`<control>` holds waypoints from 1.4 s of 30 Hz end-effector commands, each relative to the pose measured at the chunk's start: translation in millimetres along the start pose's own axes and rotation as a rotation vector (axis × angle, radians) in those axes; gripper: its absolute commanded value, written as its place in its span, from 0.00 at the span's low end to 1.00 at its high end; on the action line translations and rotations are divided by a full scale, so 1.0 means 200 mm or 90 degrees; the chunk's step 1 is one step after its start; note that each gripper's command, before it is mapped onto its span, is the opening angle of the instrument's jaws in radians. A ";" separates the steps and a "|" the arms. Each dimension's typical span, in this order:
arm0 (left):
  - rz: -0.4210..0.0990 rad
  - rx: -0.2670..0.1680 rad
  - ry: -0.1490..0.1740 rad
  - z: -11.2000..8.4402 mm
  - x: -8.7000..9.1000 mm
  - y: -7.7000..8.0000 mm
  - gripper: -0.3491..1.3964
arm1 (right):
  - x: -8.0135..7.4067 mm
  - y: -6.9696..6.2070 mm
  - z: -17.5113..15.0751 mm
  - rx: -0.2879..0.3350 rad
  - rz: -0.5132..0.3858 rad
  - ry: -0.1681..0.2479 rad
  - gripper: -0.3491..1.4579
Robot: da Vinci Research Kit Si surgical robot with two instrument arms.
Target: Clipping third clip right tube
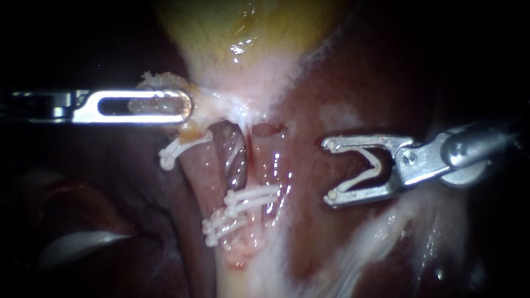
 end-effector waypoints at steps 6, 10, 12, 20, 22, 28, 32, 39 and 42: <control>0.000 0.002 0.003 0.001 0.002 -0.002 0.00 | -0.001 0.000 0.006 -0.002 0.093 0.009 0.47; 0.000 0.003 0.003 0.002 0.003 -0.003 0.00 | -0.004 0.001 0.014 -0.002 0.136 0.011 0.47; 0.000 0.004 0.004 0.002 0.003 -0.003 0.00 | -0.005 0.001 0.018 -0.002 0.150 0.012 0.47; 0.000 0.005 0.005 0.003 0.004 -0.005 0.00 | -0.016 0.005 0.037 -0.010 0.186 0.012 0.47; 0.000 0.005 0.005 0.003 0.005 -0.006 0.00 | -0.018 0.006 0.040 -0.011 0.192 0.012 0.47; -0.001 0.007 0.007 0.004 0.006 -0.007 0.00 | -0.024 0.009 0.050 -0.014 0.204 0.013 0.47; -0.001 0.007 0.008 0.004 0.006 -0.008 0.00 | -0.026 0.010 0.057 -0.016 0.215 0.013 0.47; 0.000 0.007 0.008 0.004 0.007 -0.007 0.00 | -0.028 0.013 0.066 -0.014 0.225 0.015 0.47; 0.000 0.007 0.008 0.004 0.007 -0.007 0.00 | -0.029 0.014 0.070 -0.012 0.228 0.020 0.47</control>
